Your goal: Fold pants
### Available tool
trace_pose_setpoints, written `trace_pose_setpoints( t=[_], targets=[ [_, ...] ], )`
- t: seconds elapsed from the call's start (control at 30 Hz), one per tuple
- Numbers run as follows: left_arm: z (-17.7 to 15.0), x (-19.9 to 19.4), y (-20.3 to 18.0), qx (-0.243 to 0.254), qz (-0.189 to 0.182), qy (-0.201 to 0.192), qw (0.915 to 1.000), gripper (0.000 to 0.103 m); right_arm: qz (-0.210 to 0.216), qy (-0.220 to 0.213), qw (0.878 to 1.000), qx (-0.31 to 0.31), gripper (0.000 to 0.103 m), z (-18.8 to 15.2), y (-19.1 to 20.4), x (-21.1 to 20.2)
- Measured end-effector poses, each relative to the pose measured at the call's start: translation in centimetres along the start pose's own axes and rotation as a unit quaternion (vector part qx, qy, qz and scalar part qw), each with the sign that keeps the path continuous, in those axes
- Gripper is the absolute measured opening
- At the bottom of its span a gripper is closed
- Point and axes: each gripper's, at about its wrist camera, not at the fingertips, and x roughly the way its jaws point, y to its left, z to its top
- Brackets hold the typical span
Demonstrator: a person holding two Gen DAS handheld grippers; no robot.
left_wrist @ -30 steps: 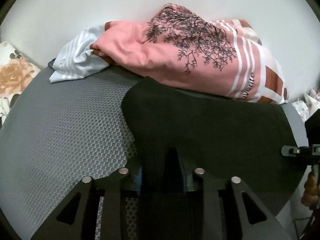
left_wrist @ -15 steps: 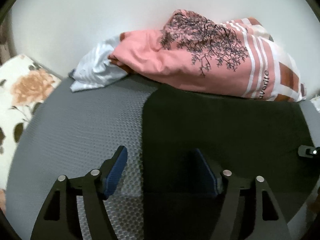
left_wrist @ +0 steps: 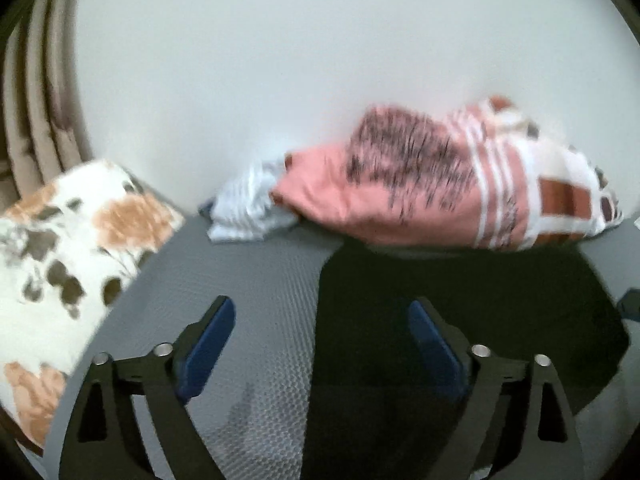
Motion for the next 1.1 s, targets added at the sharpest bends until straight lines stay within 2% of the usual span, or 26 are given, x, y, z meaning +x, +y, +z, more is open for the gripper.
trace_pose_setpoints(
  t=[0.13,0.23,0.43,0.53,0.7,0.87,1.1],
  targets=[
    [1.8,-6.1,0.0,-0.011,0.013,-0.071,0.9973,0.102,0.002,-0.029,0.998,-0.048,0.064,-1.2,3.9,-3.5],
    [3.2,-9.9,-0.4,-0.012,0.028,-0.107,0.9938,0.103,0.005,-0.052,0.996,-0.077,0.065,-1.8,6.0,-6.3],
    [5.4,-16.0,-0.4,-0.059,-0.004,-0.125,0.9904,0.103,0.020,-0.097,0.991,-0.094,0.070,-2.3,8.3,-11.5],
    [5.6,-18.3,-1.1,-0.053,-0.028,-0.148,0.9872,0.103,0.025,-0.115,0.988,-0.104,0.076,-2.4,9.3,-13.4],
    [6.0,-20.9,-2.5,-0.045,-0.047,-0.150,0.9865,0.103,0.019,-0.138,0.983,-0.116,0.077,-2.9,10.6,-15.9],
    [5.7,-22.0,-3.4,-0.032,-0.049,-0.152,0.9867,0.103,0.002,-0.161,0.980,-0.117,0.091,-3.5,11.0,-17.4],
    [4.6,-21.4,-3.9,-0.026,-0.058,-0.123,0.9904,0.103,-0.008,-0.151,0.983,-0.108,0.097,-3.8,10.9,-17.0]
  ],
)
